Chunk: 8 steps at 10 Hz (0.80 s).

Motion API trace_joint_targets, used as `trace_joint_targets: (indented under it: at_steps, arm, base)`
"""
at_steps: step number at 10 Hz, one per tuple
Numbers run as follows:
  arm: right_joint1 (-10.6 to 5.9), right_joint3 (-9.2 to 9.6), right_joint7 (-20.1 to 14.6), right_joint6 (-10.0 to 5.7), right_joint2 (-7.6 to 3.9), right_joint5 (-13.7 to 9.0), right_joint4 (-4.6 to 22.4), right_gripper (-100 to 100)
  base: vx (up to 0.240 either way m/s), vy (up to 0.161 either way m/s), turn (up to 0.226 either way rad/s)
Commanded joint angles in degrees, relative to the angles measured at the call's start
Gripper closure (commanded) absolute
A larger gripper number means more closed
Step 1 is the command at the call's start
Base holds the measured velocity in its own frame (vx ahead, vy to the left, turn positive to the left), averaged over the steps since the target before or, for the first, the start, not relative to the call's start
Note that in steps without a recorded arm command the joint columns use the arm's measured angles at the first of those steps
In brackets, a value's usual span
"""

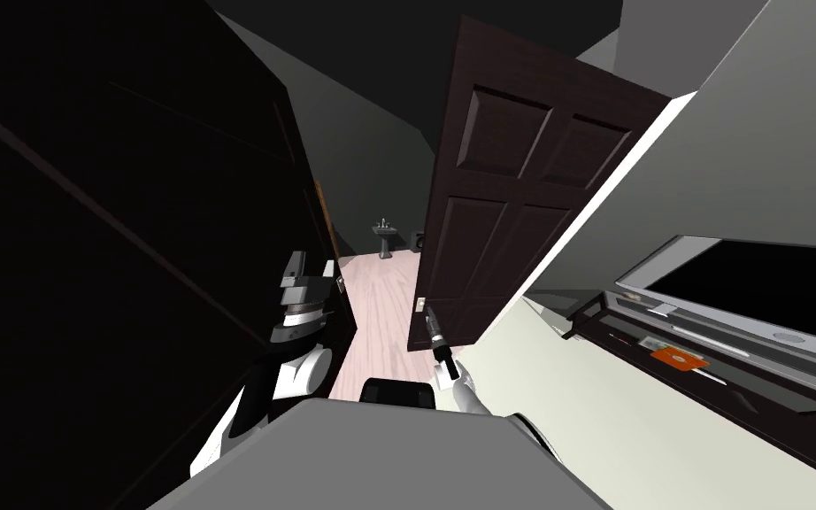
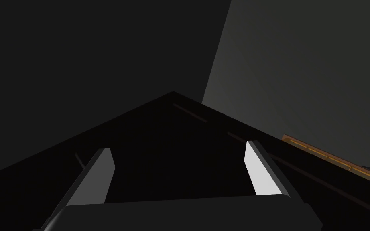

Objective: Push the door open

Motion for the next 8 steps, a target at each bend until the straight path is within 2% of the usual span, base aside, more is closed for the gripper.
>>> trace_joint_targets:
  at_steps: [1, 5, 6, 7, 8]
  arm:
    - [0.07, -0.17, 0.14, -0.34, 0.08, -0.09, 0.09, -100]
    - [0.23, -0.52, 0.48, -0.89, 1.25, -0.29, 0.20, -100]
    - [0.30, -0.46, 0.43, -0.68, 1.02, -0.25, 0.05, -100]
    - [0.30, -0.46, 0.43, -0.68, 1.02, -0.25, 0.05, 100]
    - [0.30, -0.46, 0.43, -0.68, 1.02, -0.25, 0.05, 100]
  base:
    - [0.175, 0.039, 0.024]
    - [0.165, 0.055, 0.021]
    - [0.057, 0.019, -0.014]
    - [-0.012, 0.000, 0.012]
    - [-0.021, -0.007, 0.010]
